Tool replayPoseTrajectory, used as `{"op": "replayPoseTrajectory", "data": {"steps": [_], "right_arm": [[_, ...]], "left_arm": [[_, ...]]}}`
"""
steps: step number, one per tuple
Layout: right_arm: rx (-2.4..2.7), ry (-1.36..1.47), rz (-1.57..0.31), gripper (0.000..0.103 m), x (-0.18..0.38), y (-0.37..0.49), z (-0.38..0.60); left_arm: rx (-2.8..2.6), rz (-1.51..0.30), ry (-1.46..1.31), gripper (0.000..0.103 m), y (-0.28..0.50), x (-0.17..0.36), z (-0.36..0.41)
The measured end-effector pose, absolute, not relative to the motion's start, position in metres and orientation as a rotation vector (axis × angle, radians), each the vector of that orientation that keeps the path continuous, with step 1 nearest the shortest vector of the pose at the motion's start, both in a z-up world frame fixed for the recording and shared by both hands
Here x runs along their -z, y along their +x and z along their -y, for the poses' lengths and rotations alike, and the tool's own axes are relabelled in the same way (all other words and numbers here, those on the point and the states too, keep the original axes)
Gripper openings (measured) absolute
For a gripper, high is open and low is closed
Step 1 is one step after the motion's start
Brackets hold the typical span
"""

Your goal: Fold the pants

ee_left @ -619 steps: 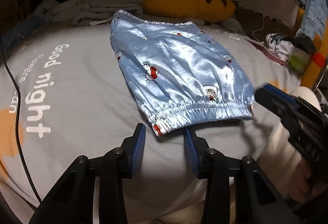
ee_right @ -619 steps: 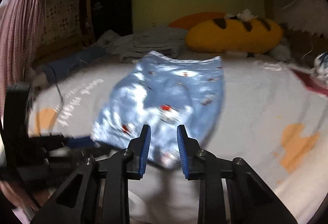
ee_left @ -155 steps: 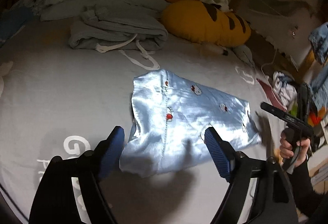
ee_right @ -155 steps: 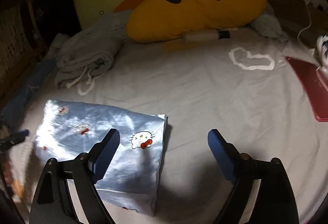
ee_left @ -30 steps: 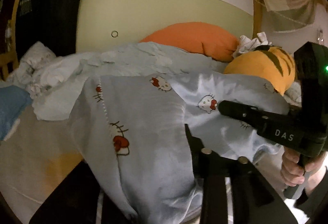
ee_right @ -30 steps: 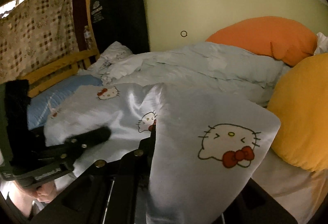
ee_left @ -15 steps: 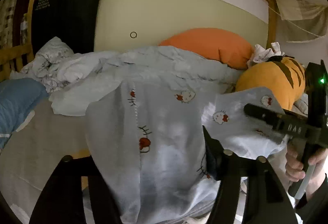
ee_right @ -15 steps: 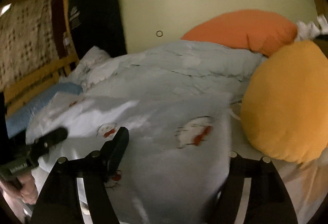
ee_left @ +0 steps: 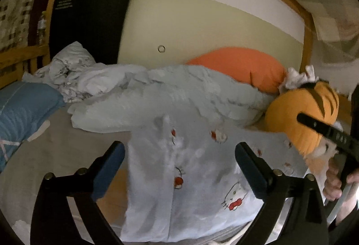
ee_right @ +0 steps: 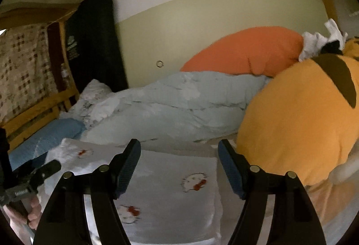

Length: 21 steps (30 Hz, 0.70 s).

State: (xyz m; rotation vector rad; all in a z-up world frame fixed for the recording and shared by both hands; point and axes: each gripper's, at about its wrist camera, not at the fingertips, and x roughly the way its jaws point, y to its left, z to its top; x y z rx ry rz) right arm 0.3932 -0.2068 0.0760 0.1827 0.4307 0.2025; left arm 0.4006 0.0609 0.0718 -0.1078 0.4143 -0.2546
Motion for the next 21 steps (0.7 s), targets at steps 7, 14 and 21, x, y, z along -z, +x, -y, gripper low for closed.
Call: {"op": "replayPoseTrajectory", "data": {"steps": [7, 14, 21], "right_arm": [[-0.262, 0.207, -0.496, 0.028, -0.09, 0.388, 0.183], [-0.225, 0.16, -0.534, 0.028, -0.073, 0.396, 0.169], [-0.149, 0.162, -0.609, 0.028, -0.031, 0.422, 0.182]], "left_arm": [[0.222, -0.336, -0.06, 0.049, 0.38, -0.099, -0.054], [0.276, -0.434, -0.069, 0.03, 0.398, -0.078, -0.043], [0.227, -0.551, -0.184, 0.031, 0.432, -0.029, -0.063]]}}
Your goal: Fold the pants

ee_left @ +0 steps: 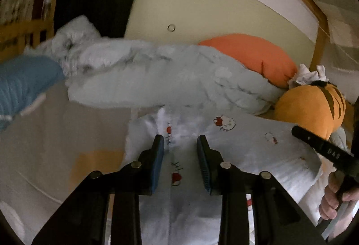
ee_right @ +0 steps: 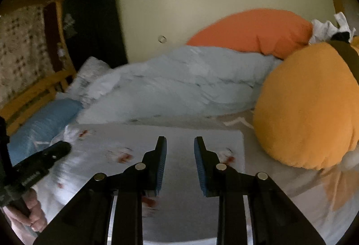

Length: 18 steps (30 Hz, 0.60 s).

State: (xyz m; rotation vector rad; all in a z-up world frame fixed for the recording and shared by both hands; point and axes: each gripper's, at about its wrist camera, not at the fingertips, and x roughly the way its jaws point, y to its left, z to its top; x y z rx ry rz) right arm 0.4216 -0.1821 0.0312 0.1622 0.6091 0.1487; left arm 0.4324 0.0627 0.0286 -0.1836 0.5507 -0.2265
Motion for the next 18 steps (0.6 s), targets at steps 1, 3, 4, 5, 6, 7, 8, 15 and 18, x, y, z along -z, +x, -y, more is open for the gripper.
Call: {"op": "replayPoseTrajectory", "data": {"steps": [1, 3, 4, 5, 6, 7, 8, 15, 18], "right_arm": [[-0.145, 0.169, -0.625, 0.028, -0.025, 0.425, 0.184], [-0.137, 0.177, -0.659, 0.028, -0.012, 0.433, 0.189], [-0.135, 0.178, -0.673, 0.028, -0.006, 0.436, 0.192], [-0.14, 0.18, -0.677, 0.028, -0.003, 0.438, 0.192], [-0.147, 0.182, -0.677, 0.028, 0.0, 0.439, 0.193], [-0.151, 0.179, -0.676, 0.028, 0.001, 0.439, 0.193], [-0.152, 0.173, -0.675, 0.027, 0.002, 0.439, 0.192], [-0.164, 0.145, -0.676, 0.027, 0.011, 0.441, 0.191], [-0.168, 0.148, -0.68, 0.027, 0.01, 0.443, 0.191]], "left_arm": [[0.229, -0.556, -0.195, 0.032, 0.433, -0.026, -0.064], [0.236, -0.558, -0.211, 0.034, 0.434, -0.024, -0.068], [0.239, -0.559, -0.215, 0.034, 0.434, -0.024, -0.069], [0.241, -0.564, -0.216, 0.035, 0.434, -0.024, -0.069], [0.244, -0.572, -0.213, 0.035, 0.436, -0.023, -0.068], [0.245, -0.582, -0.21, 0.035, 0.437, -0.021, -0.068], [0.244, -0.595, -0.205, 0.036, 0.439, -0.018, -0.067], [0.253, -0.628, -0.245, 0.044, 0.443, -0.01, -0.071], [0.254, -0.627, -0.247, 0.044, 0.442, -0.011, -0.072]]}}
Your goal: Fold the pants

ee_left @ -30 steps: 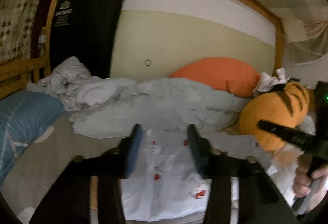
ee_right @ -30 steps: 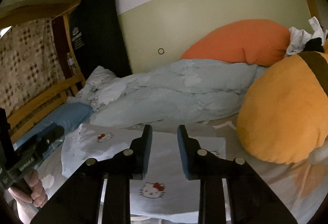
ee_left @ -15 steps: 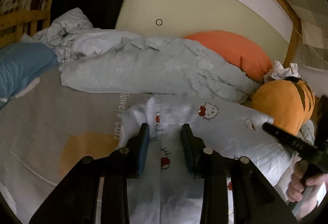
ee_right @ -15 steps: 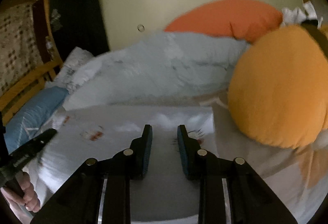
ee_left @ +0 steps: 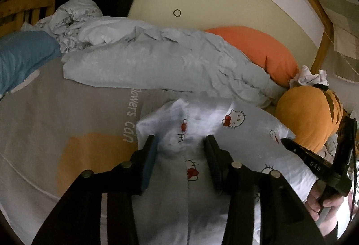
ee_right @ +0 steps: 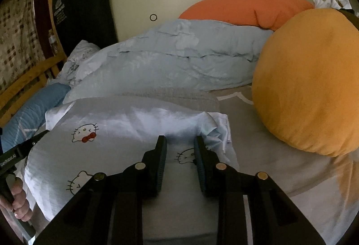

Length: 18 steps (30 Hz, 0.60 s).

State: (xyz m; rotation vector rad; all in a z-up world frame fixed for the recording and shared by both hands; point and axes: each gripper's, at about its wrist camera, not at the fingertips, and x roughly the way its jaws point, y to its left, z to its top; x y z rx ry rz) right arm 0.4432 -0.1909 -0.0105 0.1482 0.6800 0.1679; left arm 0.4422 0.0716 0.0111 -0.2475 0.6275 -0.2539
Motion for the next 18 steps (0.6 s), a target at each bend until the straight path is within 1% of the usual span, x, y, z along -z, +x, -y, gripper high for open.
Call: {"op": "replayPoseTrajectory", "data": {"steps": [5, 9, 11, 13, 16, 18], "right_arm": [[-0.147, 0.114, -0.665, 0.028, 0.005, 0.439, 0.188], [-0.151, 0.145, -0.644, 0.028, -0.005, 0.432, 0.189], [-0.153, 0.147, -0.631, 0.034, -0.011, 0.428, 0.189], [-0.147, 0.138, -0.605, 0.05, -0.016, 0.423, 0.189], [-0.148, 0.132, -0.567, 0.052, -0.027, 0.414, 0.189], [-0.151, 0.135, -0.552, 0.052, -0.033, 0.409, 0.189]], "left_arm": [[0.219, -0.574, -0.204, 0.042, 0.433, -0.022, -0.066], [0.213, -0.526, -0.15, 0.042, 0.425, -0.035, -0.061], [0.213, -0.514, -0.127, 0.042, 0.422, -0.039, -0.057], [0.199, -0.495, -0.091, 0.042, 0.418, -0.044, -0.053], [0.185, -0.447, -0.032, 0.043, 0.407, -0.058, -0.046], [0.191, -0.403, -0.01, 0.046, 0.396, -0.07, -0.041]]}}
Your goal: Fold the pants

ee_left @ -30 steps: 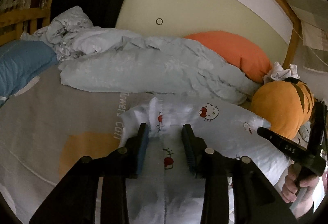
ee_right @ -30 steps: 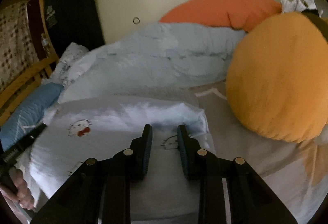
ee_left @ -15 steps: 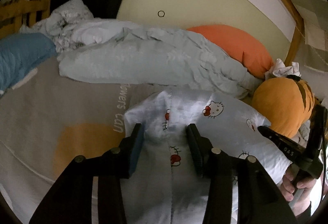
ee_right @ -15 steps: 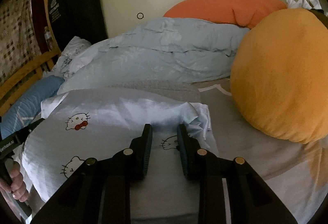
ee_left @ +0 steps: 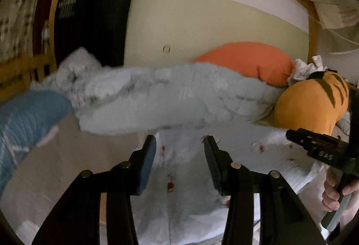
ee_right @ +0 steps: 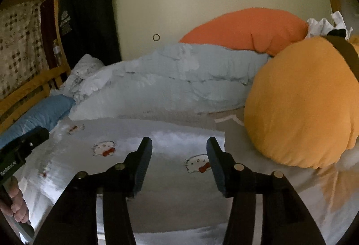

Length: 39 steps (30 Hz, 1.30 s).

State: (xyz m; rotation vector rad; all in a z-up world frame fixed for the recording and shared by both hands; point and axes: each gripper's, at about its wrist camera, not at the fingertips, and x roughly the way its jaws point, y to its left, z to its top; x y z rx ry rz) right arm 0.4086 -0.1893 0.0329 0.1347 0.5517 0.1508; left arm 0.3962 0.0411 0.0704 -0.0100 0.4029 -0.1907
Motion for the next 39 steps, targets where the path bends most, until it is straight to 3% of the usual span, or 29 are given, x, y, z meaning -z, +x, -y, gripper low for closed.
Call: {"op": "replayPoseTrajectory", "data": {"steps": [18, 24, 29, 39], "right_arm": [[-0.18, 0.196, -0.348, 0.059, -0.108, 0.323, 0.207], [-0.164, 0.223, -0.341, 0.059, -0.115, 0.299, 0.217], [-0.127, 0.083, -0.311, 0.059, -0.114, 0.261, 0.203], [-0.173, 0.058, -0.379, 0.06, -0.068, 0.209, 0.191]], "left_arm": [[0.218, -0.275, -0.027, 0.05, 0.291, -0.124, -0.029], [0.22, -0.271, -0.046, 0.05, 0.26, -0.114, -0.031], [0.279, -0.306, -0.097, 0.051, 0.244, -0.09, -0.031], [0.271, -0.31, -0.095, 0.05, 0.205, -0.055, -0.026]]}}
